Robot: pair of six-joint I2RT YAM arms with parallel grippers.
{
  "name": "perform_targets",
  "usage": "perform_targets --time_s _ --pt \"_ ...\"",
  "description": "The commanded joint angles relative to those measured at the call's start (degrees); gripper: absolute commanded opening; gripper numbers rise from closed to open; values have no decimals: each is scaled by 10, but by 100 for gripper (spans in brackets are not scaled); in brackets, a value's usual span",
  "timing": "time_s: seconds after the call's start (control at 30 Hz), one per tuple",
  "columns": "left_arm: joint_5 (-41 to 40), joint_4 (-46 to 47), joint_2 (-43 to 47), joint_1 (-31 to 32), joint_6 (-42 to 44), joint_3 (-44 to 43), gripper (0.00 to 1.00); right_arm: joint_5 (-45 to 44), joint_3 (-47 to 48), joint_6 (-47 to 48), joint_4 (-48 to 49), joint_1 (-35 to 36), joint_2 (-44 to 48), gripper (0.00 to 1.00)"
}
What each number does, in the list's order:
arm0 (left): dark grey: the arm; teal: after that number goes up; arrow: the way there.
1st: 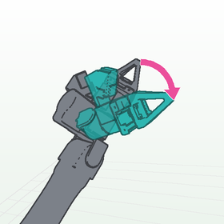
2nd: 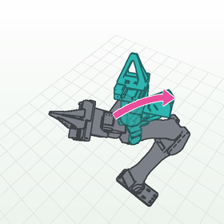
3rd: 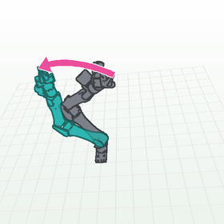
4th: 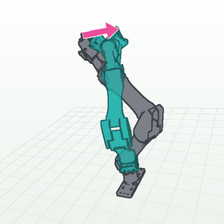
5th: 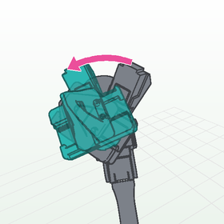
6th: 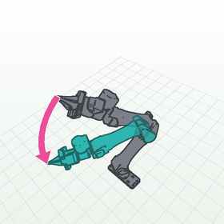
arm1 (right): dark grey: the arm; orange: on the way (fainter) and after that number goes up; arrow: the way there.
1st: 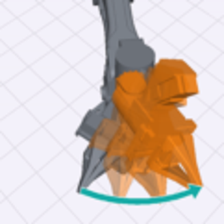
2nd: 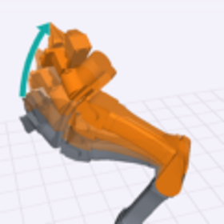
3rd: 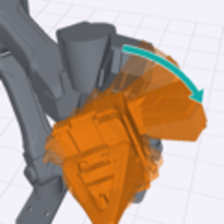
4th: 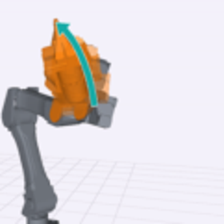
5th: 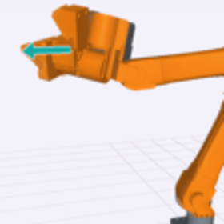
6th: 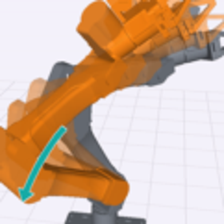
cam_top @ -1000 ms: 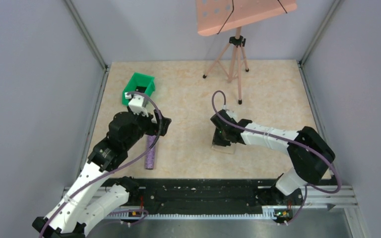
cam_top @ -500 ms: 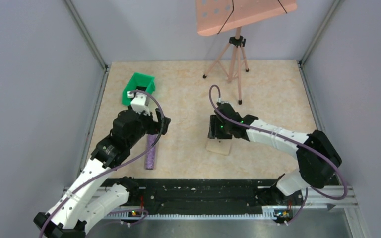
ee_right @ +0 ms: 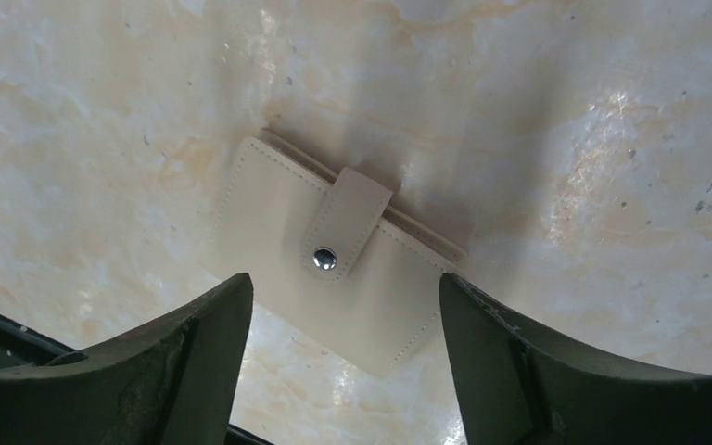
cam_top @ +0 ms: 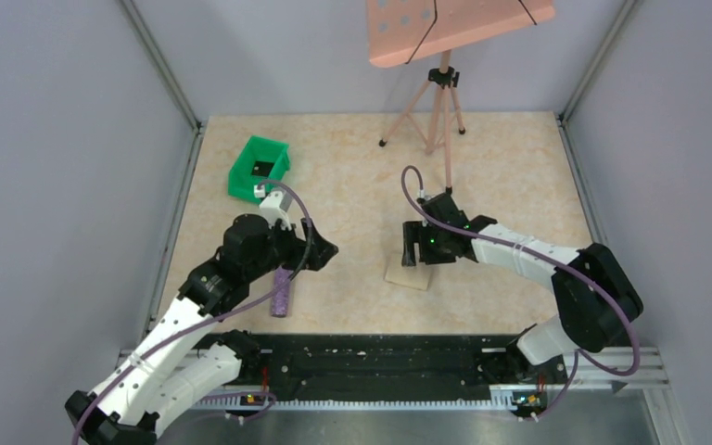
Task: Take the credit cards out of the card holder
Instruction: Move the card holder to the center of the board, then open the card holder at the center of the board.
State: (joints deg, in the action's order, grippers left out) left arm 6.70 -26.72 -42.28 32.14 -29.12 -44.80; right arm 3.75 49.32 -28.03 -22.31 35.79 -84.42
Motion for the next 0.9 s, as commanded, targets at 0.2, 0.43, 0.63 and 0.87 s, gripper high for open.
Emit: perform_targets --time_s 0.2,0.43,0.63,0.87 --pt "32 27 15 6 -72 60 84 47 -48 45 74 -17 -20 77" --pt "19 33 13 6 -112 82 83 148 -139 -34 149 -6 47 61" --pt "3 41 0 6 -134 76 82 165 -159 -92 133 56 98 55" --pt "-99 10 -1 6 -111 52 81 61 -70 -75 -9 76 135 52"
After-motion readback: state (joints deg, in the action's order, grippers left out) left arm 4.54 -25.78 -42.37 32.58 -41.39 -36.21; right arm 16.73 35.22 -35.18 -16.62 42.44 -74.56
